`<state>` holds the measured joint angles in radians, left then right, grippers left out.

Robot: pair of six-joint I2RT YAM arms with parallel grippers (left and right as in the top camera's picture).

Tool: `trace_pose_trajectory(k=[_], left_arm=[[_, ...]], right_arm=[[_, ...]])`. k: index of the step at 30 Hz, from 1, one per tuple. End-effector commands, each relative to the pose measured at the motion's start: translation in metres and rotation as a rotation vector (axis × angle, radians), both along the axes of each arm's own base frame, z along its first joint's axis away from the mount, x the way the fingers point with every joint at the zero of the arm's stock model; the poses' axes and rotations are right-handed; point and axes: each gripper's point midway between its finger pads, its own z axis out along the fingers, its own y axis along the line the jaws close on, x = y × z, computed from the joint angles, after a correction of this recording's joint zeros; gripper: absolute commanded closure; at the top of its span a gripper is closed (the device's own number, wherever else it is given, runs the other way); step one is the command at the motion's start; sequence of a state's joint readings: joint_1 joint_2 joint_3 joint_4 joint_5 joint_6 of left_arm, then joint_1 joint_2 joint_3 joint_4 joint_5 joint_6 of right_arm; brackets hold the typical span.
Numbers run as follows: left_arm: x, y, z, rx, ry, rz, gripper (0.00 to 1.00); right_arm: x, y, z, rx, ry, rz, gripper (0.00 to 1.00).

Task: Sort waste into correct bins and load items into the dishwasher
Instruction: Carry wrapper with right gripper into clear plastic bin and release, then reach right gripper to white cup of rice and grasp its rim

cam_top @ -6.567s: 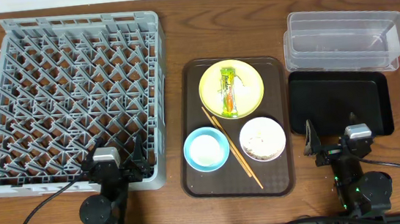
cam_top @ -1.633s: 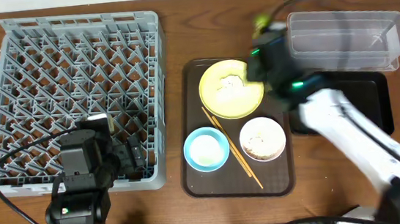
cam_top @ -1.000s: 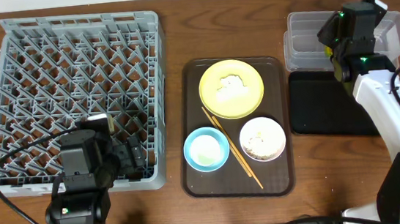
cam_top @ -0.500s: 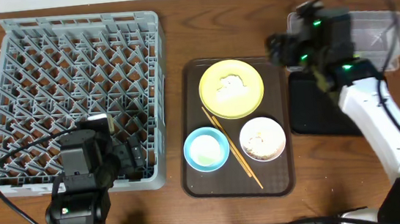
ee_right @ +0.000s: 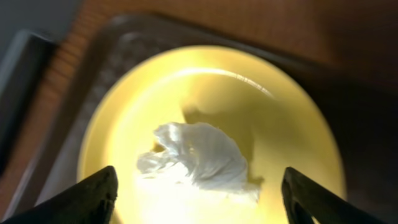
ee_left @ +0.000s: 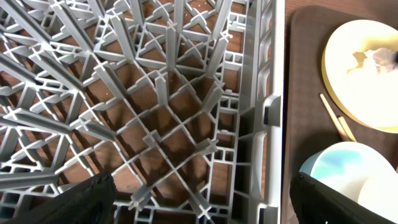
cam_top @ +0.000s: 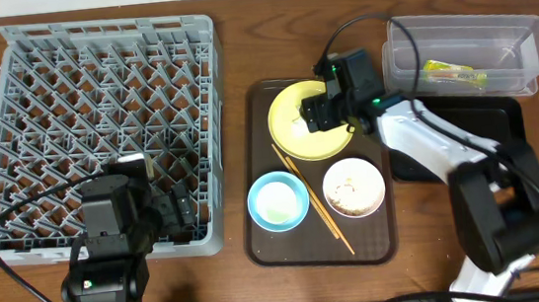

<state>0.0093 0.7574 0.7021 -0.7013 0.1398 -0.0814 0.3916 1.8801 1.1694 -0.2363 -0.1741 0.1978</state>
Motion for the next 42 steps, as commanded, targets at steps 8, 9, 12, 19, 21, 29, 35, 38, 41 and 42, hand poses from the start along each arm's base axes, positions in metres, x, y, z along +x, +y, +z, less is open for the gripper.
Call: trace_pose_trajectory(k=[8, 9, 12, 19, 21, 29, 35, 38, 41, 42], left_arm=[[0.003, -0.001, 0.009, 0.0, -0.021, -0.005, 0.09], [0.003, -0.001, 0.009, 0.0, -0.021, -0.005, 0.09], [0.003, -0.001, 0.009, 0.0, -0.021, -0.005, 0.09], [0.003, -0.001, 0.009, 0.0, -0.021, -0.005, 0.09], [0.003, -0.001, 0.009, 0.0, -0.021, -0.005, 0.09], [0.003, -0.001, 0.009, 0.0, -0.021, -0.005, 0.09], [0.003, -0.001, 0.009, 0.0, -0.021, -0.005, 0.09], [0.003, -0.001, 0.009, 0.0, -0.021, -0.005, 0.09], [0.003, -0.001, 0.009, 0.0, -0.021, -0.005, 0.09], [0.003, -0.001, 0.009, 0.0, -0.021, -0.005, 0.09]], right_arm=[[-0.001, 0.008, -0.02, -0.03, 0.013, 0.01, 0.87], [0.0, 0.006, -0.016, -0.03, 0.005, 0.005, 0.9], [0.011, -0.015, 0.015, -0.06, -0.068, -0.063, 0.95], [0.042, -0.112, 0.12, -0.172, -0.35, -0.378, 0.94], [0.048, -0.151, 0.143, -0.205, -0.416, -0.495, 0.94], [0.057, -0.251, 0.134, -0.205, -0.401, -0.802, 0.91], [0.059, -0.282, 0.112, -0.244, -0.359, -0.851, 0.35], [0.058, -0.275, 0.128, -0.262, -0.392, -0.775, 0.28], [0.049, -0.253, 0.155, -0.213, -0.421, -0.657, 0.24], [0.042, -0.242, 0.163, -0.18, -0.414, -0.609, 0.23]])
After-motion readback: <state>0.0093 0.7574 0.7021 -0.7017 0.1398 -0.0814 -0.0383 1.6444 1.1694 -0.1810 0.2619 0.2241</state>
